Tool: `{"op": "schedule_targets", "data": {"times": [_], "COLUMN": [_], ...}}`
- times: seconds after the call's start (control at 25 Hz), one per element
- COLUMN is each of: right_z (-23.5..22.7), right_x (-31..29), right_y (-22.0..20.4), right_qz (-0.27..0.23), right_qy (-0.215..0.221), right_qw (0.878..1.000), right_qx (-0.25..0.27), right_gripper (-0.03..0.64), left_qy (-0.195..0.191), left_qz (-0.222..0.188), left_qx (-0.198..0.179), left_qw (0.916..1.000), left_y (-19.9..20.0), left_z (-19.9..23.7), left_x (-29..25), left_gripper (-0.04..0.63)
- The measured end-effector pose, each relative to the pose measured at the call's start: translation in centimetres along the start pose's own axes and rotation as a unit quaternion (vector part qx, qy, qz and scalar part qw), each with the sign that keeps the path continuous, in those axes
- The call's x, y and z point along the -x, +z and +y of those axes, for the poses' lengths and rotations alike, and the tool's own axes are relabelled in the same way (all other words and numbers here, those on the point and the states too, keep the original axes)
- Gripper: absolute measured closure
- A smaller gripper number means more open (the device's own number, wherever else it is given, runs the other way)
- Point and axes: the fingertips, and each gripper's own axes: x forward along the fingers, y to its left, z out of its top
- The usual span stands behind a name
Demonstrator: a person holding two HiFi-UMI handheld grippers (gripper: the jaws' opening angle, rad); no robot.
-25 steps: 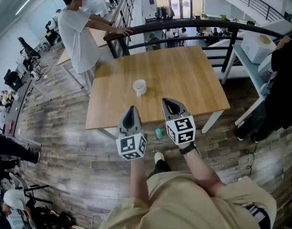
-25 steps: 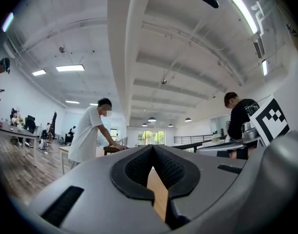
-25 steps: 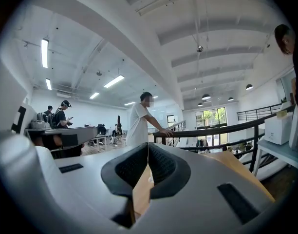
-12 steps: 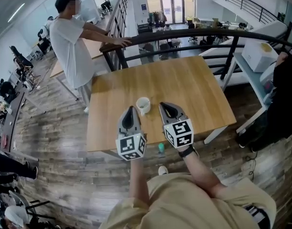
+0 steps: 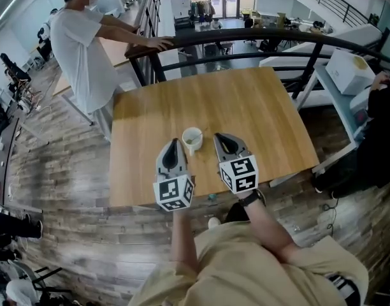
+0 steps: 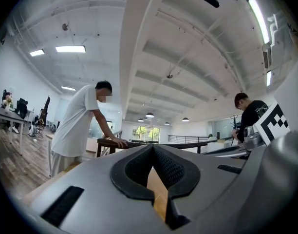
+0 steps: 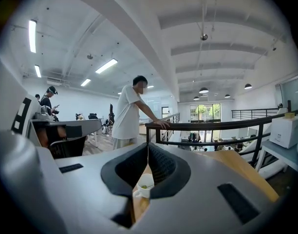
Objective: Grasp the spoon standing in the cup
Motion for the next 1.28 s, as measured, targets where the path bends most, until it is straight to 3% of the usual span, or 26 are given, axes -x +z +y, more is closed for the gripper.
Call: {"op": "schedule_targets", "data": {"times": [0.4, 1.16, 1.2, 1.28], "right_z": [-1.6, -3.3, -3.3, -3.3], "right_x": [-6.1, -13.3, -13.6, -14.1], "right_y": [-6.3, -17.8, -18.4, -19.5], "right_qz": [0.083, 0.226, 0.233, 0.250], "right_qy": [0.030, 0.074, 0.073, 0.074], "right_qw": [0.996, 0.969, 0.967, 0.962], "right_qx": [-0.012, -0.074, -0.074, -0.076], "right_gripper": [0.601, 0.598, 0.588, 0.503], "left_qy": [0.011, 0.052, 0.054, 0.059], "left_qz": [0.052, 0.127, 0.130, 0.136], "left_qx": [0.026, 0.055, 0.058, 0.063], "left_qw": [0.9983, 0.9890, 0.9883, 0.9870], "left_y": [-5.2, -12.8, -13.0, -13.6], "left_z": [1.2, 4.0, 4.2, 4.6], "left_x": [-4.4, -9.0, -9.2, -9.4], "left_gripper": [0.583, 0.583, 0.583, 0.583]}}
